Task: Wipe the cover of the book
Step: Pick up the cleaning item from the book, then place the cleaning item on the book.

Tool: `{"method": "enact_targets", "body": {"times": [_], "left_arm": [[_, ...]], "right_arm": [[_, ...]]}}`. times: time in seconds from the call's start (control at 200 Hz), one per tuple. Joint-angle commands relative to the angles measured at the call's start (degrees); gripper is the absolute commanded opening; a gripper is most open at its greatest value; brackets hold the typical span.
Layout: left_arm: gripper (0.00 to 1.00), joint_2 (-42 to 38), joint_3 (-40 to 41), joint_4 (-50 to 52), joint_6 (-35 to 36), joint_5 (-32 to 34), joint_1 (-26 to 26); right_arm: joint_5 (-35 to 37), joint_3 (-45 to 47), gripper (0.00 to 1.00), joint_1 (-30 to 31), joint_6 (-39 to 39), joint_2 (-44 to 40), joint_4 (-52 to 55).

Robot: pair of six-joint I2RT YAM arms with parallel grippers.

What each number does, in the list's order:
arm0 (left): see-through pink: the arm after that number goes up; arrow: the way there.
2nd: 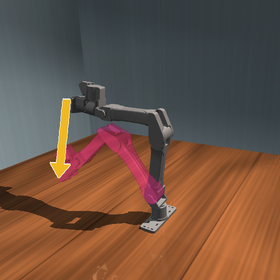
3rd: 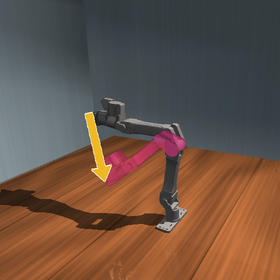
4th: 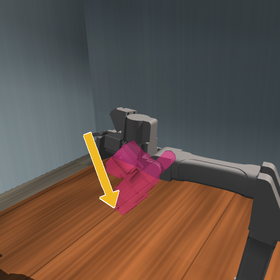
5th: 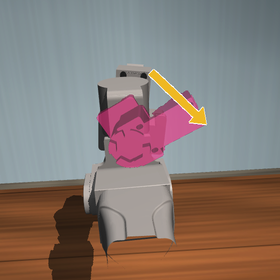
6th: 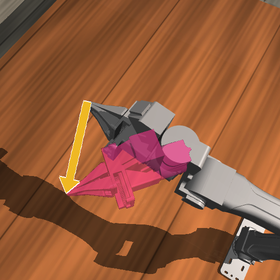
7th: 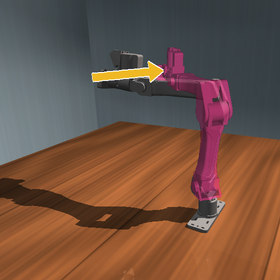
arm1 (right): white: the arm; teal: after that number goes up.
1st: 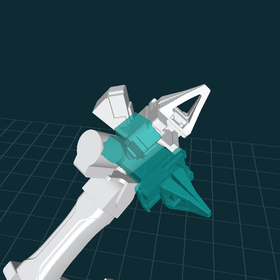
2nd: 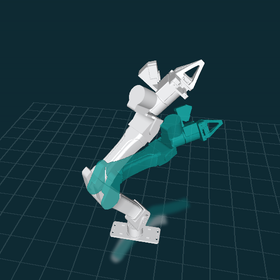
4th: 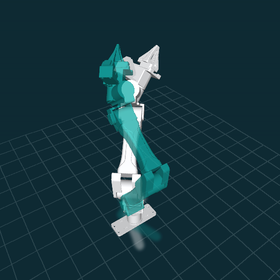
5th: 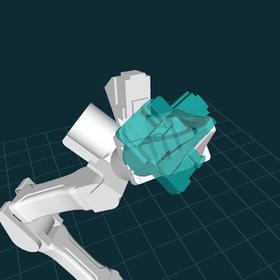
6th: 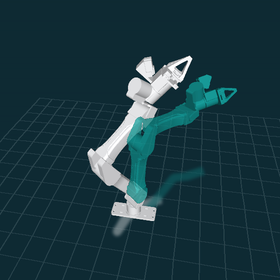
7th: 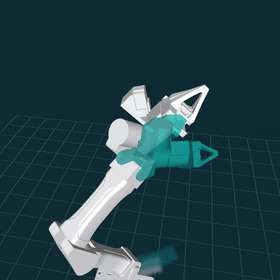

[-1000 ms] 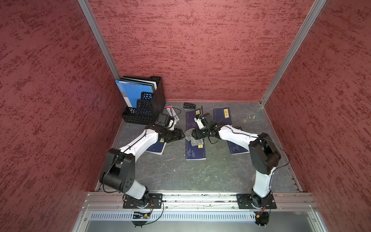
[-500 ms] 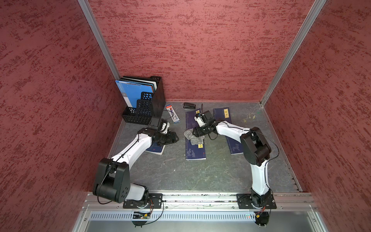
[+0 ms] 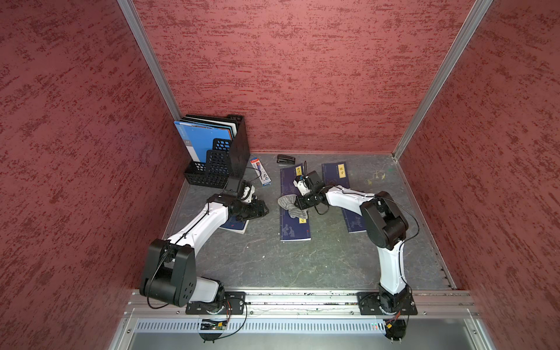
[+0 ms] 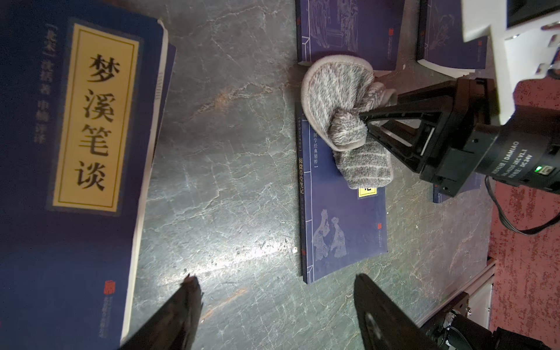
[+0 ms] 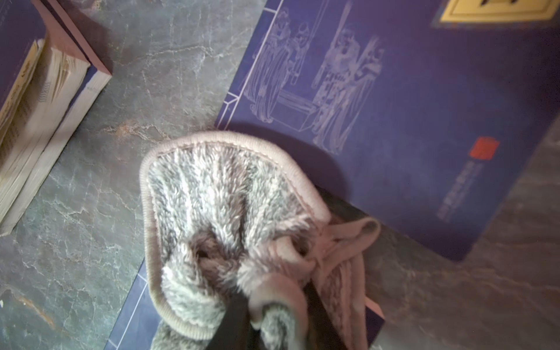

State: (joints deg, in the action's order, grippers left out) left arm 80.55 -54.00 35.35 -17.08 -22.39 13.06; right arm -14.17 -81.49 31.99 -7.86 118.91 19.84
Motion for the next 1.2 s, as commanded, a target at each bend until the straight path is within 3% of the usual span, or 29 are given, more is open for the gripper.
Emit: {"method": "enact_targets", "body": {"times": [0.0,0.436,0.666,0.706,0.792,0.882,1.002,1.197], "left_arm": [[0.8,-0.7,0.7,-0.2,0.9,0.2,-0.6],[0.8,-0.2,0.2,-0.8,1.1,0.2,-0.7],[0.79,1.9,0.0,-2.5,0.7,-1.0,-0.5],[0.79,2.2,0.0,-2.7,0.6,-1.1,-0.4],[0.79,2.6,-0.3,-2.9,0.6,-1.2,-0.2],[0.79,3.1,-0.5,-3.1,0.6,-1.2,-0.1],[0.79,4.0,-0.7,-3.8,0.7,-1.2,0.4],[0.79,6.3,-1.5,-4.7,1.0,-1.3,1.5]], "right_arm": [[1.3,0.7,0.18,-0.1,-0.6,-3.8,-0.3],[-1.5,8.4,0.13,3.6,-3.3,-14.6,4.7],[-2.2,15.0,0.15,4.9,-4.5,-15.0,2.9],[-1.9,15.2,0.2,4.9,-4.7,-14.7,2.9],[1.0,14.8,0.5,5.0,-5.4,-15.1,3.5],[4.3,13.8,0.62,5.0,-6.4,-16.7,4.4],[6.3,12.7,0.65,5.0,-8.7,-19.5,4.9],[3.7,13.9,0.63,5.5,-10.7,-23.2,5.7]]}}
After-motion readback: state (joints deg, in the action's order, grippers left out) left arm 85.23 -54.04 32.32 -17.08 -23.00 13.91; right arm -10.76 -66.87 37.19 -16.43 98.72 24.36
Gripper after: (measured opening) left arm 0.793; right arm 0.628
